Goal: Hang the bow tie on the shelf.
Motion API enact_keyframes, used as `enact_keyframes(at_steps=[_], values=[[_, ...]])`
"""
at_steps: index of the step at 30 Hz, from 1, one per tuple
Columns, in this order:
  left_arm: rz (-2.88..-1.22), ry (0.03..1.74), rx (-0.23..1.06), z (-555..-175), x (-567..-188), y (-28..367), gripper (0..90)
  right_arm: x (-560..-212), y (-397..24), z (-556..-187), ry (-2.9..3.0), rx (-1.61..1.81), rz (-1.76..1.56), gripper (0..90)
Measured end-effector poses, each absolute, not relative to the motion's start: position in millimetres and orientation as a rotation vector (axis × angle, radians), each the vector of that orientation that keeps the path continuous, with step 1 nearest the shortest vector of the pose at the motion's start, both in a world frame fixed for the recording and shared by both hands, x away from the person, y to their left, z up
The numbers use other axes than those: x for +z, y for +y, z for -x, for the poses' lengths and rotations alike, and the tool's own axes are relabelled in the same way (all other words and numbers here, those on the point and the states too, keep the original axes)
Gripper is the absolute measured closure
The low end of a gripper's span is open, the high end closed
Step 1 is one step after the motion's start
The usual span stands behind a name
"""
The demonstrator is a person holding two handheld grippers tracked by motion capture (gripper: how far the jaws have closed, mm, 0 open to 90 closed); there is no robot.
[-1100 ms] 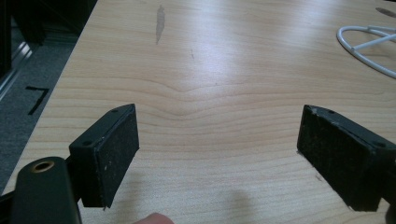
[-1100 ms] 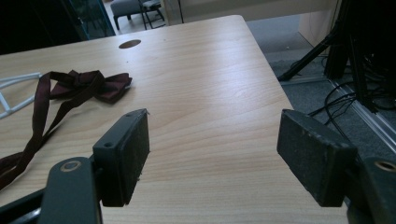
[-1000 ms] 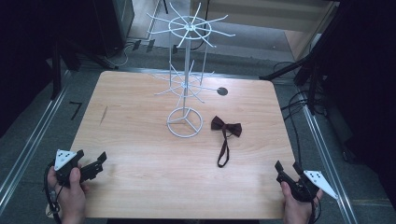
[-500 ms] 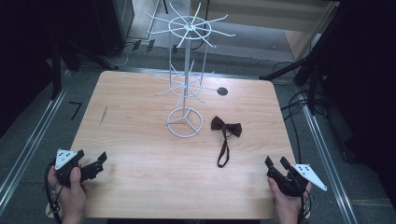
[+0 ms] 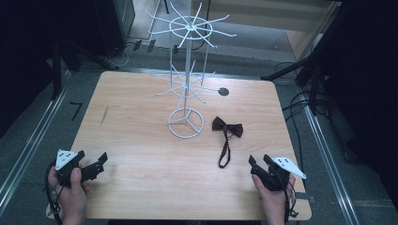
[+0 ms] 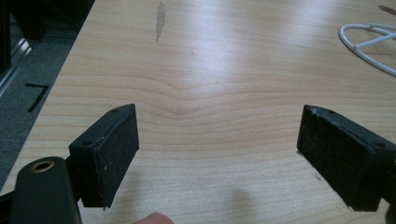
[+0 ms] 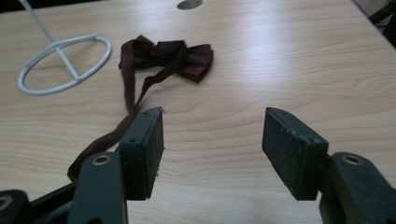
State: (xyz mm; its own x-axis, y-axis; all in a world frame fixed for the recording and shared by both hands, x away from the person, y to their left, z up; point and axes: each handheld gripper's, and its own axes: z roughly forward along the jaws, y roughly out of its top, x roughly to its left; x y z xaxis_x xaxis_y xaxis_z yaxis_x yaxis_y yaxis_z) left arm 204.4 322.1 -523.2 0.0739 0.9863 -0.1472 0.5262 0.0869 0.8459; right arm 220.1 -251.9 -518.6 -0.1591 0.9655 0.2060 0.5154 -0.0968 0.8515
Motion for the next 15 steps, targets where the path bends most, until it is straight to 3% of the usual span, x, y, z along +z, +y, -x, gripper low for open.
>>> enact_keyframes(at_steps=[15], values=[[-1.545, 1.56, 0.716, -204.5, -523.2, 322.8, 13.5, -524.5, -201.4, -251.2, 1.872, 1.137, -1.607, 41.6]])
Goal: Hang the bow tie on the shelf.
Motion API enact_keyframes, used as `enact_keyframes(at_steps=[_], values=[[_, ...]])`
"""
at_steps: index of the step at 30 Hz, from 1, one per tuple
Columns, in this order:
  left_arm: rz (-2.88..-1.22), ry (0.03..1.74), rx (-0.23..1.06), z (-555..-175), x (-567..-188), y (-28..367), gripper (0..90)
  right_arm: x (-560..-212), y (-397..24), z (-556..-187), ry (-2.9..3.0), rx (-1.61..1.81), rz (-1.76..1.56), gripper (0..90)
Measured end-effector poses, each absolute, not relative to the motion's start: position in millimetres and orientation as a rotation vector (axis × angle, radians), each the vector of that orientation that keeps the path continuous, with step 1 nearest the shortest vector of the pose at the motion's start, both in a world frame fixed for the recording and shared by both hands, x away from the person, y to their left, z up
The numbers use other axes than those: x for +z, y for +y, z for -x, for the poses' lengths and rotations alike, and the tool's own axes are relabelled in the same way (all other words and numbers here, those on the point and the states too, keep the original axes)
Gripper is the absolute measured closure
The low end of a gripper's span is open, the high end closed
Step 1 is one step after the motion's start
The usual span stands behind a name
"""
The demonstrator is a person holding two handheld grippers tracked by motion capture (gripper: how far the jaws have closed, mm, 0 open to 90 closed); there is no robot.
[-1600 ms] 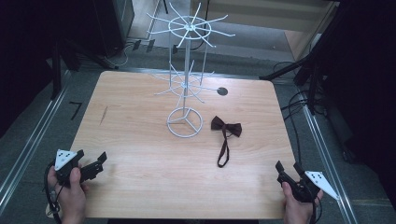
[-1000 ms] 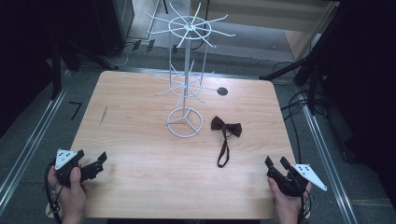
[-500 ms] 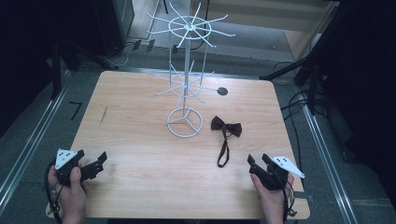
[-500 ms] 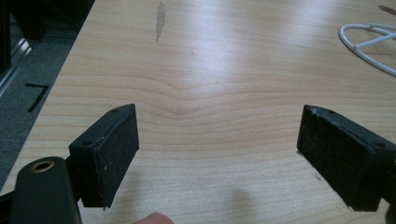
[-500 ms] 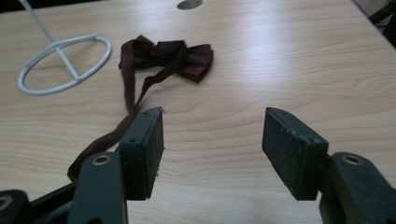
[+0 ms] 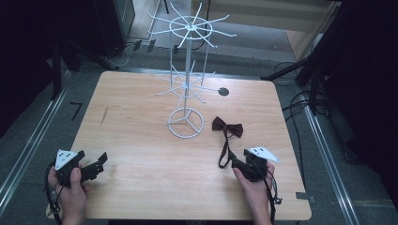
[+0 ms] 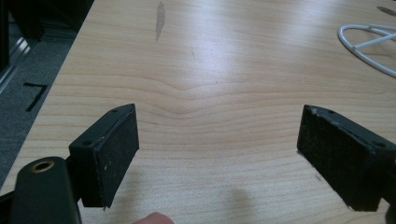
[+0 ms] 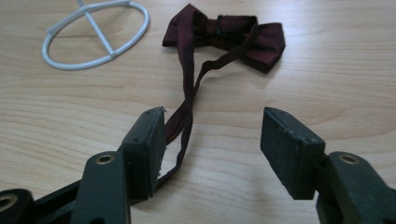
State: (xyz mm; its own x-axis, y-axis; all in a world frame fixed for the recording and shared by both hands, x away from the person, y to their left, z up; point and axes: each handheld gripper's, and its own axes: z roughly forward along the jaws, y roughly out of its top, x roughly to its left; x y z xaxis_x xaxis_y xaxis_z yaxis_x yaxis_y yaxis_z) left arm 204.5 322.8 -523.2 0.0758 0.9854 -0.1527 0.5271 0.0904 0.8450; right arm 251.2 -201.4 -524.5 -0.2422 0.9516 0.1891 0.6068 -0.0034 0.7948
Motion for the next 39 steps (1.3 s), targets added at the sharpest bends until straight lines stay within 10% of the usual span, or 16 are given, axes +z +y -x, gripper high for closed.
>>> enact_keyframes(at_steps=[34, 39], values=[[-1.551, 1.565, 0.715, -205.4, -523.2, 322.4, 13.5, -531.0, -162.5, -290.3, 2.112, 0.897, -1.622, 42.2], [-1.548, 1.566, 0.713, -205.4, -523.4, 322.6, 13.5, -528.4, -156.2, -290.6, 2.141, 0.812, -1.567, 64.2]])
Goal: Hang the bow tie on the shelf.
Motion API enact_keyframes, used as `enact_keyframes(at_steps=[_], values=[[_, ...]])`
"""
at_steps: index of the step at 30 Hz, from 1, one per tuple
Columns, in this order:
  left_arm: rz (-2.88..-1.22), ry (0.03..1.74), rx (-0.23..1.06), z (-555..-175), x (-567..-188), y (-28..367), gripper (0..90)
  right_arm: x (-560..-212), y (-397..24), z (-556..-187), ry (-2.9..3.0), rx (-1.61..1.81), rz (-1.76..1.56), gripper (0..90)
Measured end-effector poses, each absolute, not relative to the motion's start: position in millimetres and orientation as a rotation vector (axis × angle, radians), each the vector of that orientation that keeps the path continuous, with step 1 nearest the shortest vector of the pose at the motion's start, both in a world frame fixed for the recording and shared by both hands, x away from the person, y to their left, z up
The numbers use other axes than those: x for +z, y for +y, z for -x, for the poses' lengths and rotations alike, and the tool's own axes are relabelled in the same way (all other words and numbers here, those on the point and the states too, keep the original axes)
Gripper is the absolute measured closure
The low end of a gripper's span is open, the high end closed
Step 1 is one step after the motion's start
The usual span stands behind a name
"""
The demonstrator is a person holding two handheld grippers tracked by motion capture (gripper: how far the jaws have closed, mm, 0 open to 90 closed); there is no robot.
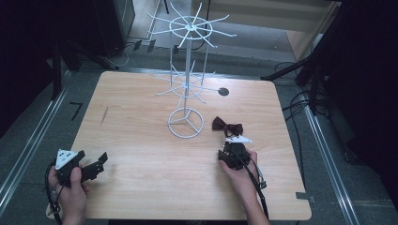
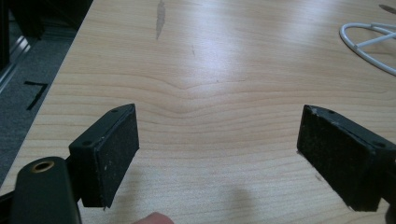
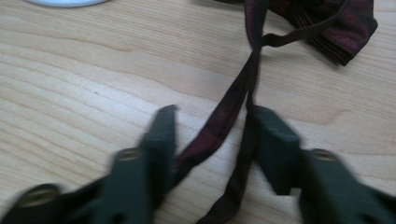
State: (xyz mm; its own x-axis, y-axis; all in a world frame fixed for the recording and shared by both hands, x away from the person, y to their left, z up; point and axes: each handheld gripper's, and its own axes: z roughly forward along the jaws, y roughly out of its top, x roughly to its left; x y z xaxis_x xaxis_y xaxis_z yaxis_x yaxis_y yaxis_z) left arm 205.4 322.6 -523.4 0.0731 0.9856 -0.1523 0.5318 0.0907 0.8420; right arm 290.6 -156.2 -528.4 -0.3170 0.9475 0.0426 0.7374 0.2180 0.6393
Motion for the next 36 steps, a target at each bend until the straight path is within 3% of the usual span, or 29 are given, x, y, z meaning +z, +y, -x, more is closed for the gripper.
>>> enact_keyframes(at_steps=[1, 2, 3, 4, 12, 36], values=[[-1.547, 1.565, 0.712, -205.4, -523.3, 322.7, 13.5, -527.9, -156.2, -290.8, 2.156, 0.815, -1.555, 68.2], [-1.547, 1.566, 0.713, -205.4, -523.4, 322.7, 13.5, -526.6, -156.4, -290.8, 2.183, 0.81, -1.541, 80.2], [-1.546, 1.566, 0.712, -205.4, -523.4, 322.7, 13.5, -526.6, -156.4, -290.8, 2.183, 0.81, -1.541, 80.2], [-1.547, 1.566, 0.712, -205.4, -523.4, 322.8, 13.5, -526.4, -157.2, -290.5, 2.199, 0.808, -1.526, 89.9], [-1.546, 1.568, 0.709, -205.7, -523.4, 322.9, 13.5, -524.2, -163.4, -280.6, 2.172, 0.995, -1.486, 90.0], [-1.548, 1.569, 0.707, -205.7, -523.4, 323.3, 13.5, -444.9, -142.8, -247.9, 1.902, 1.299, -1.128, 90.0]])
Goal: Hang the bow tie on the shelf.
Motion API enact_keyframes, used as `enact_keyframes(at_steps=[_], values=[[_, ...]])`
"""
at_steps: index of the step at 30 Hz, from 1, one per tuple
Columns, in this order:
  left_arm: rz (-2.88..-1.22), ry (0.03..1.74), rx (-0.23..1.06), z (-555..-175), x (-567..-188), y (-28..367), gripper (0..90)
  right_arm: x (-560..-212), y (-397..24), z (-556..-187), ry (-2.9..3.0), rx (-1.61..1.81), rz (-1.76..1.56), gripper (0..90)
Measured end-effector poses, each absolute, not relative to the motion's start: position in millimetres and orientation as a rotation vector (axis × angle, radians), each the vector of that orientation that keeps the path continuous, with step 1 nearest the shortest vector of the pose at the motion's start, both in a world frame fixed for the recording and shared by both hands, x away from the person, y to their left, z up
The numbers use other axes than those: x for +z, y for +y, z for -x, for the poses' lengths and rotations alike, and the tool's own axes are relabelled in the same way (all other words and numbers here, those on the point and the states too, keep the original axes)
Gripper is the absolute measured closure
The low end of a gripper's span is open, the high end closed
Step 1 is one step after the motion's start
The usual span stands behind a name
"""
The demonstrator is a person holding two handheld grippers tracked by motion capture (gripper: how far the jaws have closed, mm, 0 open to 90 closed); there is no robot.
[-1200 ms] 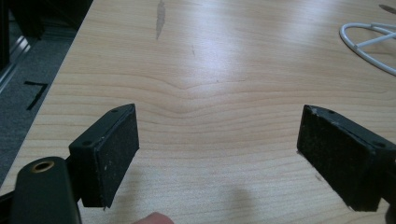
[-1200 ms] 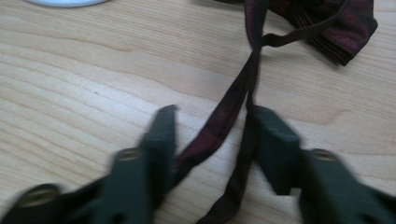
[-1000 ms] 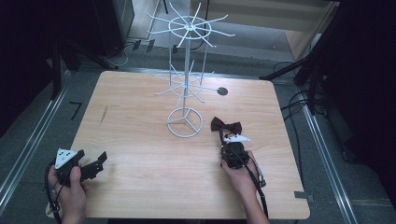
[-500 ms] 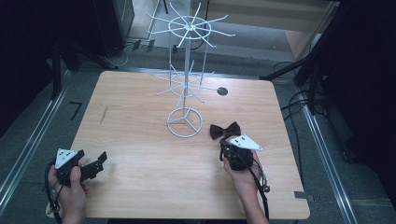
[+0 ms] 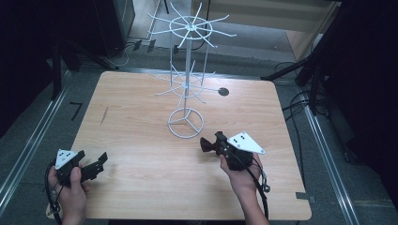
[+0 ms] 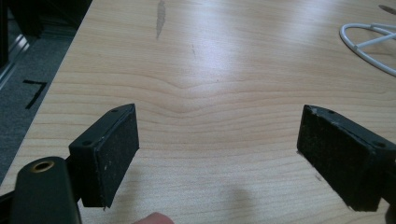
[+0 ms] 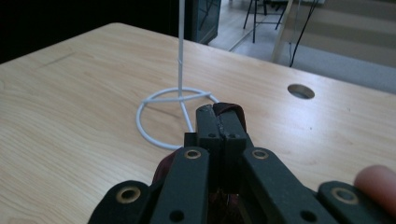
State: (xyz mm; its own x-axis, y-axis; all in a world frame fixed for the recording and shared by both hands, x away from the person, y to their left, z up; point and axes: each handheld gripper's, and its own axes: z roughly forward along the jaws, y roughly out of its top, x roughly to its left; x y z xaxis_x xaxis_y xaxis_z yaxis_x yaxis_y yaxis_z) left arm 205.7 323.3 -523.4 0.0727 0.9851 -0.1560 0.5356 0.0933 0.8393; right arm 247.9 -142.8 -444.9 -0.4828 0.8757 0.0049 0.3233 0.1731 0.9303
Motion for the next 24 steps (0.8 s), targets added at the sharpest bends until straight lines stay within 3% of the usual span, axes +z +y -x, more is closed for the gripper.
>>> enact_keyframes(at_steps=[24], values=[[-1.546, 1.571, 0.702, -206.2, -523.6, 323.9, 13.5, -387.8, -120.5, -262.5, 1.843, 1.385, -1.01, 90.0]])
